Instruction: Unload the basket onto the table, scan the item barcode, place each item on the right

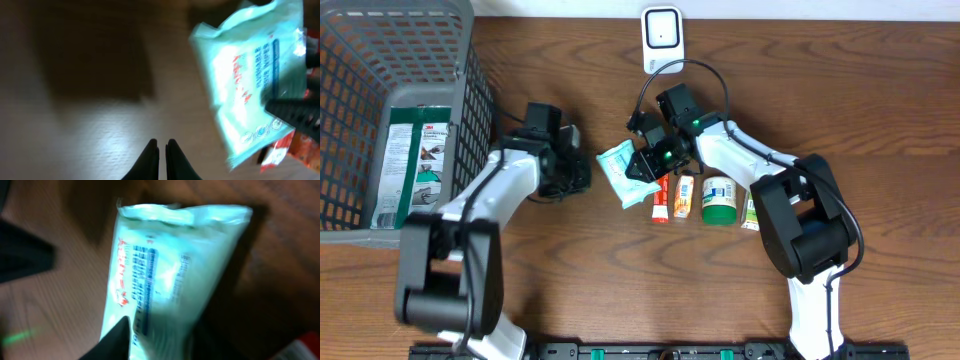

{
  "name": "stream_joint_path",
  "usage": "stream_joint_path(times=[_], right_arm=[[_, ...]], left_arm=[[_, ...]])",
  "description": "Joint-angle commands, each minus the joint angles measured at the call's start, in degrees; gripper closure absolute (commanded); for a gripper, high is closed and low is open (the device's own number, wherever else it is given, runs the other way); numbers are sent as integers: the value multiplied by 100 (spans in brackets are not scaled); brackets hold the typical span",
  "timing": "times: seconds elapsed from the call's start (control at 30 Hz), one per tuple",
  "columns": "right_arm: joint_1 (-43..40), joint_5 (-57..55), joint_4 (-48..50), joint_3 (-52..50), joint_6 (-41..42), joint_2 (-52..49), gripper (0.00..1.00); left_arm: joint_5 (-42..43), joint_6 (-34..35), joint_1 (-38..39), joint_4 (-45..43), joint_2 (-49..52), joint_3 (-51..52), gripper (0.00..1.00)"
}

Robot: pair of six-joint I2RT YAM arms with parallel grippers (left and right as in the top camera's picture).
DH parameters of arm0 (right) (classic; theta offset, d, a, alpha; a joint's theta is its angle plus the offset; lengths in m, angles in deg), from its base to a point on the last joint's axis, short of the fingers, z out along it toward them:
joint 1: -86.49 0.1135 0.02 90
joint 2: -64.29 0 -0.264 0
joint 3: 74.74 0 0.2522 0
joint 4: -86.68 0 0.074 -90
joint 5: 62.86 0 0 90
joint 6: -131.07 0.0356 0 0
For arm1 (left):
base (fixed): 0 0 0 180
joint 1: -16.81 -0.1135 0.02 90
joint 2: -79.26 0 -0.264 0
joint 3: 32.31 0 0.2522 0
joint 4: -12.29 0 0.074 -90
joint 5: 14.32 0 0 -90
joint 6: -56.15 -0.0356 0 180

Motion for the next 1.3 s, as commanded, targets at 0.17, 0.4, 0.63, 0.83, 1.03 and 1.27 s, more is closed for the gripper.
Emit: stream_joint_path(times=[0.17,0.4,0.63,0.83,1.03,1.27], right_arm=[[120,-111,31,66,-24,-76,99],[186,-713,-199,221,-221,472,99],[269,-866,-304,221,-258,831,99],[269,-1040,-343,197,-260,811,45],[210,-887,-321,192,-256,492,46],[177,-380,-313,192,-258,39,57]], left_arm=[[643,-15,122,-616,800,50,92],[636,-98,7,-629,219,37,92],[612,-74,-61,-562,-466,37,86],[533,-74,-55,-304,-278,46,84],[533,-76,98,-577,256,68,85],[505,-72,96,-870,741,66,84]])
